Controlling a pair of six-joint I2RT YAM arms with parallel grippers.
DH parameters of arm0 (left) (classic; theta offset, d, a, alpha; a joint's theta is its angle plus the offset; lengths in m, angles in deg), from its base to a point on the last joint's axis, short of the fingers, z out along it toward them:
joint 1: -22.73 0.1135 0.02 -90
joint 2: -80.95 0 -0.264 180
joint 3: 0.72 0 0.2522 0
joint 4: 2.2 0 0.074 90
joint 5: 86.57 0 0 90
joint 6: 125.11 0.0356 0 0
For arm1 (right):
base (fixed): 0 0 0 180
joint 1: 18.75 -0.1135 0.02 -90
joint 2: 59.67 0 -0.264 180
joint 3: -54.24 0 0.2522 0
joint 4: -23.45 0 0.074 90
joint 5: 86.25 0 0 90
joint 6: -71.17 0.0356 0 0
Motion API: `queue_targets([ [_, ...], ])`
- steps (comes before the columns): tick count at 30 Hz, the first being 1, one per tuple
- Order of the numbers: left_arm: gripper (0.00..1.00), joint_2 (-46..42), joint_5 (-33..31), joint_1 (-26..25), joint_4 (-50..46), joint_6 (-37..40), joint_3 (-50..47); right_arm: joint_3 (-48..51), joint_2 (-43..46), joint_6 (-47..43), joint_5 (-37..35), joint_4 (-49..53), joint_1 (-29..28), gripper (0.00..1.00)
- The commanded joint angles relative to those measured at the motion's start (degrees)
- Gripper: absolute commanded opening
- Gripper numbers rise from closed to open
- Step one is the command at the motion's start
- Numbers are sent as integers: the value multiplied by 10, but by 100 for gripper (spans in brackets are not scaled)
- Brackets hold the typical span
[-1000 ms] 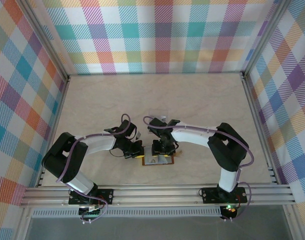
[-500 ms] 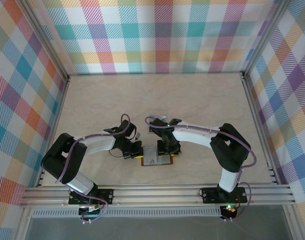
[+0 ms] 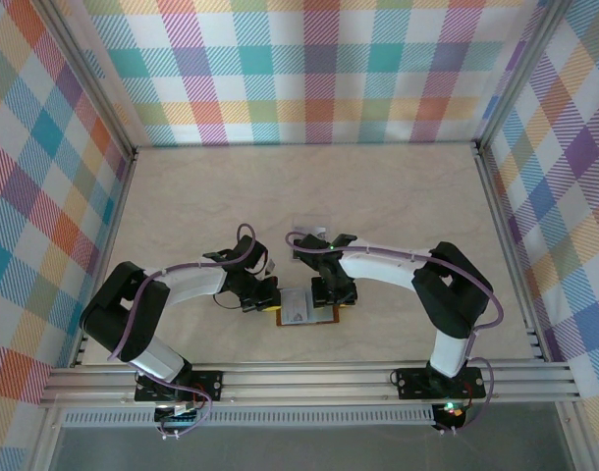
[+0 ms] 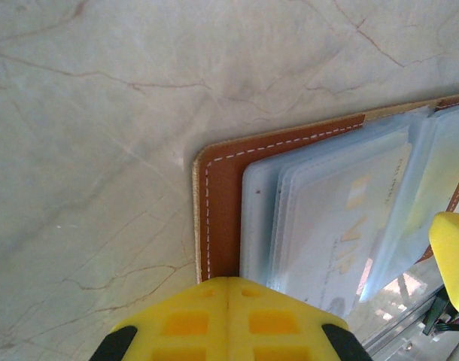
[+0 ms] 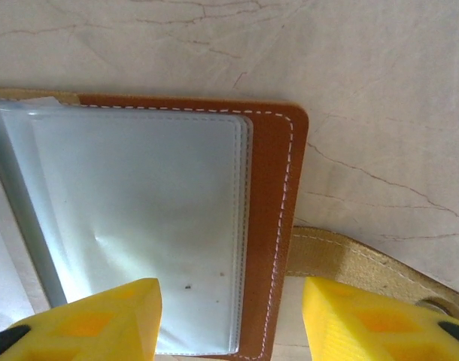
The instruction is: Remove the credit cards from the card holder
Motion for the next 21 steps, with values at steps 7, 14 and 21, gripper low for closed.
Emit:
queue_targets([
  [7, 2, 22, -12, -6, -20, 10, 19, -18, 14, -26, 6, 27, 4, 53],
  [14, 2, 29, -12, -6, -35, 18, 32, -13, 24, -29, -2, 26, 3, 53],
  [21, 2, -1, -24, -6, -59, 19, 41, -19, 49, -30, -9, 36, 3, 52],
])
